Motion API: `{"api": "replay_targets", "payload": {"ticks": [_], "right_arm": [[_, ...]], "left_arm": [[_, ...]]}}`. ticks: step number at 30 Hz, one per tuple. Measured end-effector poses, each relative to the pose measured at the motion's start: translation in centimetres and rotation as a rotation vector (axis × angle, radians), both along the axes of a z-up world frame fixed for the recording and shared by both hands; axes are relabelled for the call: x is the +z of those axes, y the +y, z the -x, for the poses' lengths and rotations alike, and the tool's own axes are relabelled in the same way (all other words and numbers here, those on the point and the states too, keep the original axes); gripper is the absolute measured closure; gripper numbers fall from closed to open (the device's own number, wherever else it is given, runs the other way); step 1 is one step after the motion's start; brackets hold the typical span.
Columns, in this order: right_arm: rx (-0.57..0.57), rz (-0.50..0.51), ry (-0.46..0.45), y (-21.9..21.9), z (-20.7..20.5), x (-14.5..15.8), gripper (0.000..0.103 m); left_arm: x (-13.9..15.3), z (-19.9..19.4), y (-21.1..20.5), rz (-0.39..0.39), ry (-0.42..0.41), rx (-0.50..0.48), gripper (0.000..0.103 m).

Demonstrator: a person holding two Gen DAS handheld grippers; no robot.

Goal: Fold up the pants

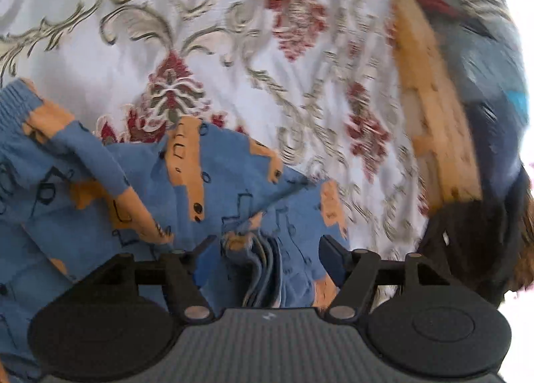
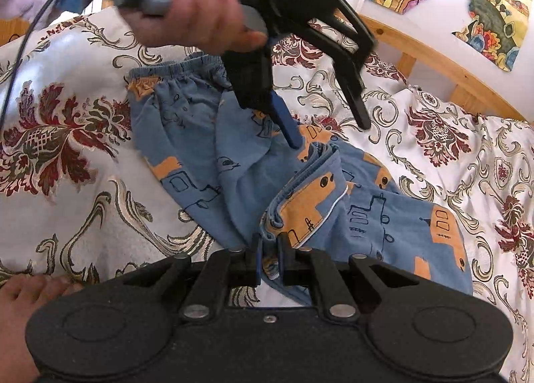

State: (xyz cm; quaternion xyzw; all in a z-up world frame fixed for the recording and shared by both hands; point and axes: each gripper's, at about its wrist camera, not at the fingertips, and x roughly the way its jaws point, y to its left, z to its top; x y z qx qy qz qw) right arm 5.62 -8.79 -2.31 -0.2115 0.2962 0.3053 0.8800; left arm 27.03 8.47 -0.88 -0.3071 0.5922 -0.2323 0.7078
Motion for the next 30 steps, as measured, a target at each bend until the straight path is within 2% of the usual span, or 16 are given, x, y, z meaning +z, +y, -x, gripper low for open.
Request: {"api": "replay_targets", "payload": {"ticks": [2, 4, 5, 6, 8, 11, 13, 17, 19, 20, 22, 24, 26, 29, 30], "right_arm": [[0.001, 0.003, -0.003, 0.0, 0.1, 0.0, 0.093], [0.003, 0.007, -0.006, 0.0, 0.2, -0.1, 0.093], [0.002, 0.007, -0.006, 0.1, 0.2, -0.1, 0.093], [0.001, 0.006, -0.005, 0.1, 0.2, -0.1, 0.093], [0.001, 0.003, -0.009, 0.0, 0.4, 0.1, 0.093], [0.011, 0.001, -0.01, 0.1, 0.5, 0.1, 0.093], [0.019, 0.002, -0.002, 0.2, 0.4, -0.2, 0.091], [0.061, 0.003, 0.037, 0.3, 0.6, -0.2, 0.08], [0.07, -0.03, 0.066, -0.4, 0.7, 0.5, 0.08], [0.061, -0.046, 0.075, -0.8, 0.8, 0.9, 0.079], [0.028, -0.071, 0.06, -1.6, 0.7, 1.7, 0.079], [-0.023, -0.106, 0.037, -2.1, 0.2, 2.5, 0.079], [-0.062, -0.097, 0.038, -1.8, -0.7, 2.3, 0.079], [-0.053, -0.022, 0.1, -0.6, -2.2, -0.3, 0.078], [-0.05, -0.025, 0.103, -0.6, -2.3, -0.7, 0.078]], "left_arm": [[-0.5, -0.7, -0.7, -0.045, 0.055, 0.016, 0.031], [-0.9, -1.1, -1.6, -0.099, 0.075, 0.003, 0.034], [-1.0, -1.3, -2.3, -0.135, 0.075, -0.019, 0.053], [-1.1, -1.3, -2.7, -0.16, 0.07, -0.036, 0.079], [-1.2, -1.0, -3.4, -0.173, 0.052, -0.063, 0.084], [0.1, -0.2, -4.1, -0.225, -0.046, -0.119, 0.089], [1.3, 0.7, -4.7, -0.281, -0.144, -0.185, 0.089], [1.9, 3.4, -7.5, -0.514, -0.41, -0.389, 0.089], [1.4, 4.5, -8.6, -0.59, -0.481, -0.453, 0.087], [1.2, 4.9, -8.8, -0.614, -0.505, -0.466, 0.082], [1.4, 5.2, -8.5, -0.618, -0.513, -0.442, 0.075], [2.0, 5.0, -7.3, -0.577, -0.498, -0.393, 0.064], [2.6, 5.0, -6.1, -0.55, -0.49, -0.343, 0.055], [2.5, 5.1, -5.0, -0.592, -0.477, -0.328, 0.055], [2.3, 5.2, -4.7, -0.607, -0.464, -0.322, 0.055]]}}
